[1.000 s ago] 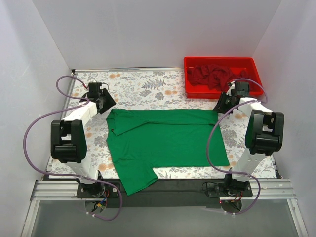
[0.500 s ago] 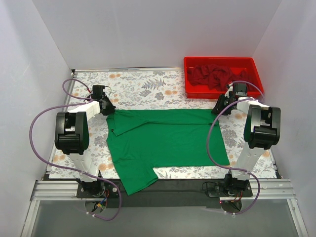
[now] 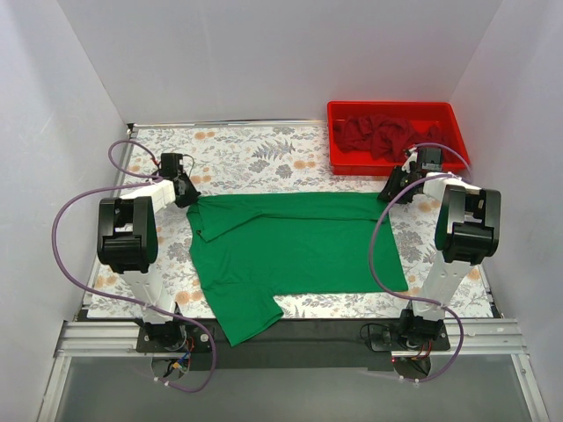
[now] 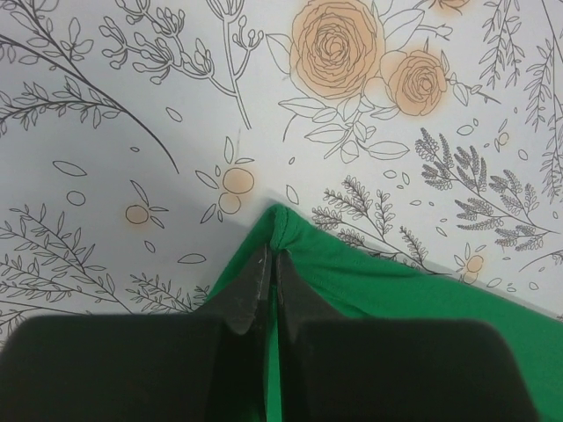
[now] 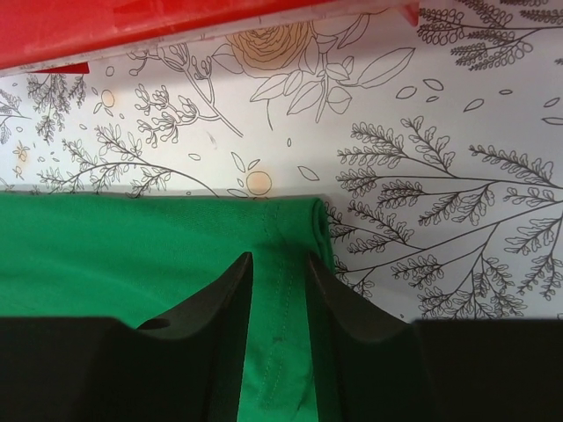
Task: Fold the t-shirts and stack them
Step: Fold the tshirt
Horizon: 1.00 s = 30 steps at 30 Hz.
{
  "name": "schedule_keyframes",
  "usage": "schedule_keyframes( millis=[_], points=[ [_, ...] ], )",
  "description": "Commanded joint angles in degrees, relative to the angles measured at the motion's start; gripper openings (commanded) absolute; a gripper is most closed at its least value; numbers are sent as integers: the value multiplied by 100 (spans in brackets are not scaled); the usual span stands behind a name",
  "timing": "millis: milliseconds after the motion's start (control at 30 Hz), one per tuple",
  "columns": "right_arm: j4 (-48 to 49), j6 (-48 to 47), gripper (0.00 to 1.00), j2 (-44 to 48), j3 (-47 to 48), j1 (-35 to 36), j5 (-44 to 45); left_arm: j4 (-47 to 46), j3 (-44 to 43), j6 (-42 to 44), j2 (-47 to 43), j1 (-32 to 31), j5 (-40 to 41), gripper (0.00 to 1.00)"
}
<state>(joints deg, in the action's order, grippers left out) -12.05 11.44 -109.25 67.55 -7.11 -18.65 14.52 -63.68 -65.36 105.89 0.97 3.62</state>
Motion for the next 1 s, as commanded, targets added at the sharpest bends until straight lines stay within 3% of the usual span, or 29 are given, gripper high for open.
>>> schedule_keyframes(
  millis=[0, 233, 367, 500, 733, 967],
  points=[
    [-183, -327, 33, -106, 109, -88, 336, -90, 5, 191, -85, 87, 78, 5],
    [-376, -336, 35, 605, 189, 61, 319, -12, -197, 234, -454, 78, -177, 24],
    [-447, -196, 35, 1028, -74, 184, 275, 165, -355, 200, -779, 52, -256, 45],
    [-456, -72, 35, 1336, -408, 263, 29, 410, -303, 120, -1349, -18, -353, 54],
    [-447, 209, 31, 1512, -1024, 298, -165, 718, 232, 103, -2298, -396, -713, 56],
    [-377, 227, 28, 1328, -1340, 246, 572, 991, 874, 287, -3073, -466, -1012, 56]
  ],
)
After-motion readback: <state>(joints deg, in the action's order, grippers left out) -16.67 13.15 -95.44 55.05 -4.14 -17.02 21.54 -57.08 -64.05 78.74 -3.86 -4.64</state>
